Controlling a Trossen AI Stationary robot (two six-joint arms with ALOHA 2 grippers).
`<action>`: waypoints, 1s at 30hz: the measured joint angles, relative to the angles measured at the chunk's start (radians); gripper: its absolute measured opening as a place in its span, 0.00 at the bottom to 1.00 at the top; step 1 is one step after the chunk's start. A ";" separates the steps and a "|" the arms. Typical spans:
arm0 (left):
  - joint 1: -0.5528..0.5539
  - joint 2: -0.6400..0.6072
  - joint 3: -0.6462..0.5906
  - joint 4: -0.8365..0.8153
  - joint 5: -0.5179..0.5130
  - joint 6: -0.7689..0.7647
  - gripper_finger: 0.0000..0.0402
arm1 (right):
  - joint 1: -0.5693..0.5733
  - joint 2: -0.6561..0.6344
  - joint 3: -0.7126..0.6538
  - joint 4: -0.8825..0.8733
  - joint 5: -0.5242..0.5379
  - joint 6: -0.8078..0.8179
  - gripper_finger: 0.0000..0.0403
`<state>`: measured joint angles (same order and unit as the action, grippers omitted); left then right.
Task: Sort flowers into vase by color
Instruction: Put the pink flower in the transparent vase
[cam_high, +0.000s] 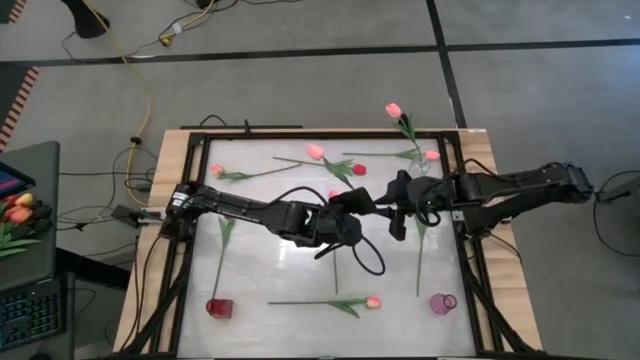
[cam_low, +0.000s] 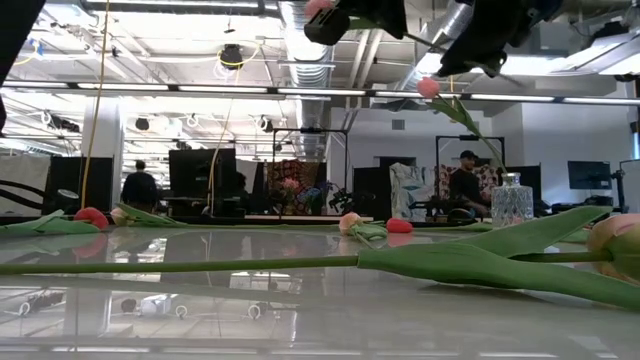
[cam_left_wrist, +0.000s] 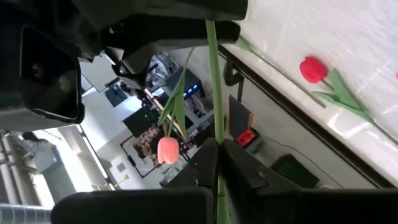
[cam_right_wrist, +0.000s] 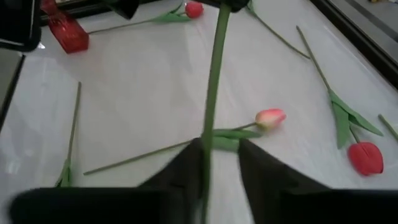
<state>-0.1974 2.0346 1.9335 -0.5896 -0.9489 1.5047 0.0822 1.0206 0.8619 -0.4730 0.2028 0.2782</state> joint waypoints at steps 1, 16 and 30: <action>0.000 0.000 0.000 0.002 0.002 -0.001 0.00 | 0.000 0.000 0.000 -0.004 0.000 -0.002 0.21; 0.008 -0.017 0.003 0.101 0.073 -0.287 0.33 | -0.065 -0.042 0.000 -0.025 0.008 -0.041 0.07; 0.112 -0.229 0.009 -0.181 0.835 -0.977 0.38 | -0.200 -0.411 -0.076 -0.082 0.236 -0.081 0.07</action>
<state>-0.0850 1.8053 1.9427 -0.7703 -0.1141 0.5278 -0.1179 0.6092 0.7861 -0.5549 0.4390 0.1975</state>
